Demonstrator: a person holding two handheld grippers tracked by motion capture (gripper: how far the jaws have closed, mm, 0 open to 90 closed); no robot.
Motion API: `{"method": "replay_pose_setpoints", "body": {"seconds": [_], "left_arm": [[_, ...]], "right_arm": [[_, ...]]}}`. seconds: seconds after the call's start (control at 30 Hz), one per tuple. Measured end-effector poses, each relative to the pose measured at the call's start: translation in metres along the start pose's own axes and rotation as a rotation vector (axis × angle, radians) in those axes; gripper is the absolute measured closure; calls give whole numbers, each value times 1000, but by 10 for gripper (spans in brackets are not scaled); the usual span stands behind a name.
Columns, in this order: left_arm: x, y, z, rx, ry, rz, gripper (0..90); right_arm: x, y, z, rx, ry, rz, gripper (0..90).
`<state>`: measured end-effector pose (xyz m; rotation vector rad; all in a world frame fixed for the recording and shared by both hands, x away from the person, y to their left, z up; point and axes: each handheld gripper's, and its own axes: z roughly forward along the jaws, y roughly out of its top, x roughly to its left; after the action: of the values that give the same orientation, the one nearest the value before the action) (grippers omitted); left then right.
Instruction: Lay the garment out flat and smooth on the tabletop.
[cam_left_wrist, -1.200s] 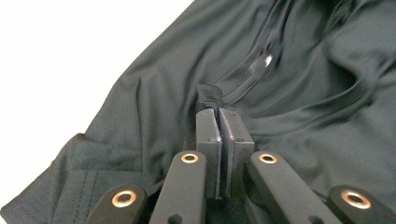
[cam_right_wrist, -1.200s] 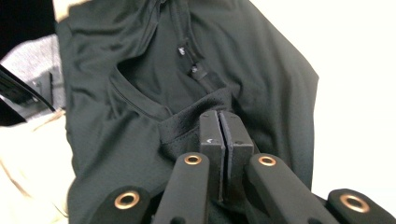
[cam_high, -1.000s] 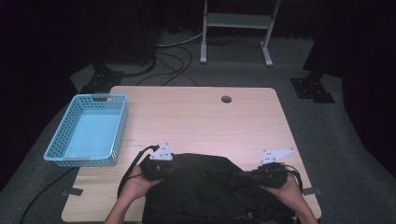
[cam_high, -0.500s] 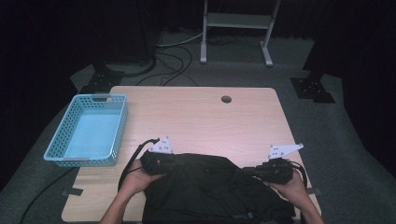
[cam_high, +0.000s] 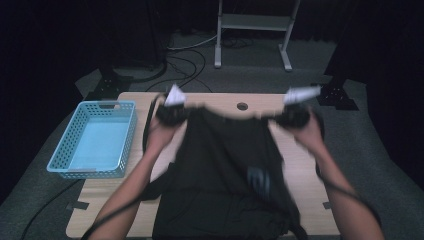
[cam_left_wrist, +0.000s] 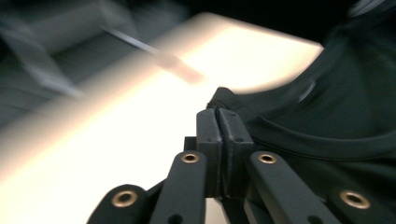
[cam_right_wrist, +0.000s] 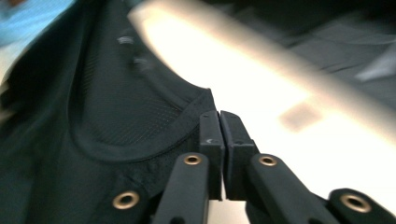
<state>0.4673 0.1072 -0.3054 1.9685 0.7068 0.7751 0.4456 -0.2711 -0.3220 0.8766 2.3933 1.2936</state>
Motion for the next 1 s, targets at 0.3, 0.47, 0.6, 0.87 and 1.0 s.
{"method": "replay_pose_setpoints", "body": {"seconds": [0.3, 0.47, 0.6, 0.87, 1.0], "left_arm": [[6, -25, 57, 75, -140, -138, 434], [-32, -83, 47, 170, -233, -150, 342], [-60, -119, 27, 239, -272, -138, 296], [-98, -163, -5, 332, -315, -87, 252], [-106, -168, -13, 344, -310, -70, 219]], "right_arm": [[-34, 33, 49, 8, -146, -1, 625], [1, -45, 61, 99, -24, 35, 606], [35, -94, 53, 148, 50, 58, 581], [96, -148, 37, 246, 54, -1, 508], [112, -161, 33, 246, 22, -26, 470]]}}
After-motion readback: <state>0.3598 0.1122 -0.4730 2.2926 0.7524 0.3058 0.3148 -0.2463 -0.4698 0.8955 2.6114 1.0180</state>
